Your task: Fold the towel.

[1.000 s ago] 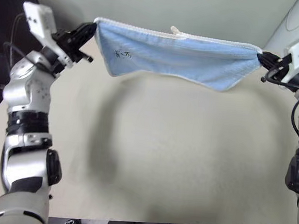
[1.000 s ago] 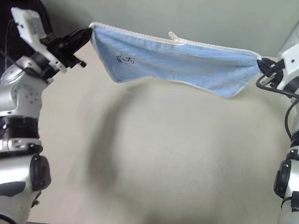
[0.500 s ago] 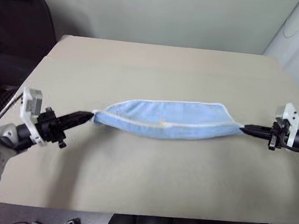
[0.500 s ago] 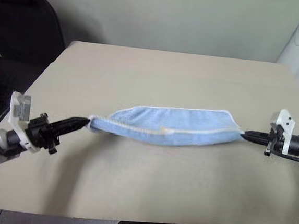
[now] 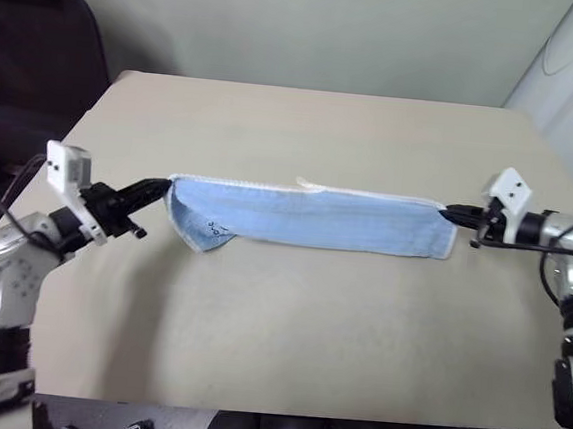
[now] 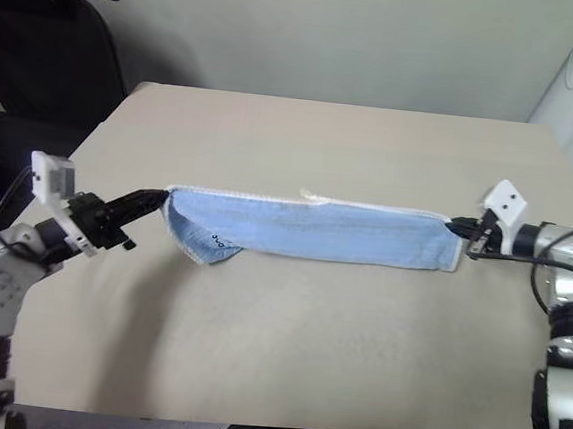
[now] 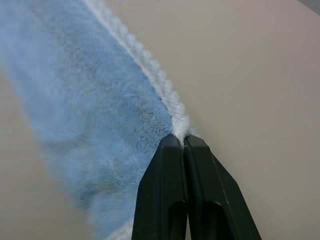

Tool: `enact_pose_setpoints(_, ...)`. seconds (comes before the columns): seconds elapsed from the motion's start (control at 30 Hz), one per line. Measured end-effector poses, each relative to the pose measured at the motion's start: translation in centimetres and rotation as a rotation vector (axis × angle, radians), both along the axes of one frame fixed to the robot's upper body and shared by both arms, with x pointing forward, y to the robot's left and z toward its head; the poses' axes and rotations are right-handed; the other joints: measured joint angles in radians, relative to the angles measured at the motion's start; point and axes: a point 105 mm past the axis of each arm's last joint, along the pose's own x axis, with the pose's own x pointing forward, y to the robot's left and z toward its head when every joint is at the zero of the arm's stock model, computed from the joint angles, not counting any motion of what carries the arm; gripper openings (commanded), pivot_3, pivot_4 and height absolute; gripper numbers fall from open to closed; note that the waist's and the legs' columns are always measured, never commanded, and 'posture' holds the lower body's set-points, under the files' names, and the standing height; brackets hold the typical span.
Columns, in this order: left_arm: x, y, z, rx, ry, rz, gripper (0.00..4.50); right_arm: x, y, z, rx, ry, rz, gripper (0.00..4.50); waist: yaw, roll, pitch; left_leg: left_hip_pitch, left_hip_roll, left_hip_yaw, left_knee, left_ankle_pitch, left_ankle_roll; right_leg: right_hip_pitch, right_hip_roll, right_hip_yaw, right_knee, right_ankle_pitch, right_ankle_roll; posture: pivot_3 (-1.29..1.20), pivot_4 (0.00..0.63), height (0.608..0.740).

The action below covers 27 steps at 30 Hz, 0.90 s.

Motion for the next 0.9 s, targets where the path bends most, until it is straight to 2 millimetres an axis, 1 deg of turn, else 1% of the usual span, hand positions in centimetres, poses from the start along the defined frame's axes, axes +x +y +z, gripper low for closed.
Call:
enact_pose_setpoints(0.03,0.5,0.1,-0.4,0.014,0.008,0.017,0.03,0.3,0.2,-0.4,-0.007,0.002,-0.006,0.0,0.0,0.0,0.0,-0.005,0.0,0.0,0.001,0.0,0.0,-0.004,0.0,0.0,0.0,0.0,0.0,0.0,0.15,0.74)
enact_pose_setpoints(0.13,2.0,0.2,-2.8,0.08,0.071,0.054,0.03,1.3,0.7,-1.6,-0.04,0.013,-0.04,0.0,0.0,0.0,0.0,-0.008,0.0,0.0,0.001,0.0,-0.001,-0.007,-0.001,0.0,-0.001,0.001,0.001,0.0,0.15,0.74)
enact_pose_setpoints(0.2,2.5,-0.1,-4.2,0.118,0.108,0.052,0.03,1.7,0.8,-2.3,-0.051,0.019,-0.063,0.0,0.0,0.0,0.0,-0.01,0.0,0.0,0.001,0.0,-0.001,-0.008,-0.001,0.0,-0.001,0.001,0.001,0.0,0.15,0.74)
enact_pose_setpoints(0.3,2.6,-0.3,-6.0,0.154,0.162,0.034,0.03,1.9,0.9,-3.1,-0.074,0.024,-0.079,0.0,0.0,0.0,0.0,-0.013,0.0,0.0,0.002,0.0,-0.001,-0.011,-0.001,0.0,-0.001,0.001,0.001,0.0,0.15,0.74)
enact_pose_setpoints(0.4,2.5,-0.6,-6.5,0.17,0.177,0.01,0.66,2.0,0.8,-3.5,-0.09,0.023,-0.092,0.67,-0.001,0.0,0.0,-0.013,0.0,0.0,0.001,0.0,-0.001,-0.011,-0.001,0.0,-0.001,0.001,0.001,0.0,0.15,0.74)
enact_pose_setpoints(0.6,2.1,-0.9,-7.1,0.156,0.189,-0.02,2.7,2.0,0.6,-3.4,-0.072,0.024,-0.105,2.65,-0.004,0.0,0.0,-0.013,0.0,0.0,0.002,0.001,-0.001,-0.01,-0.001,0.0,0.0,0.001,0.001,0.0,0.15,0.74)
enact_pose_setpoints(0.7,1.9,0.1,-7.1,0.146,0.182,0.037,3.74,2.1,-0.5,-2.6,-0.023,-0.002,-0.153,3.65,-0.005,0.0,0.0,-0.013,0.0,0.0,0.002,0.001,-0.001,-0.01,-0.001,0.0,0.0,0.001,0.001,0.0,0.15,0.74)
enact_pose_setpoints(0.73,1.8,0.7,-6.9,0.135,0.167,0.072,3.74,2.0,-1.2,-2.1,0.011,-0.013,-0.184,3.65,-0.005,0.0,0.0,-0.013,0.0,0.0,0.002,0.001,-0.001,-0.01,-0.001,0.0,0.0,0.001,0.001,0.0,0.15,0.74)
enact_pose_setpoints(0.83,1.5,3.1,-5.3,0.08,0.088,0.231,3.74,1.4,-3.3,-0.8,0.202,0.02,-0.271,3.65,-0.004,0.0,0.0,-0.013,0.0,0.001,0.001,0.001,-0.001,-0.01,-0.001,0.0,-0.001,0.001,0.001,0.0,0.15,0.74)
enact_pose_setpoints(0.9,0.7,4.1,-3.9,0.074,0.02,0.286,3.74,0.4,-4.3,-0.7,0.332,0.087,-0.293,3.65,-0.005,0.0,0.0,-0.013,0.0,0.001,0.001,0.001,-0.001,-0.009,0.0,0.0,-0.002,0.001,0.001,0.0,0.15,0.74)
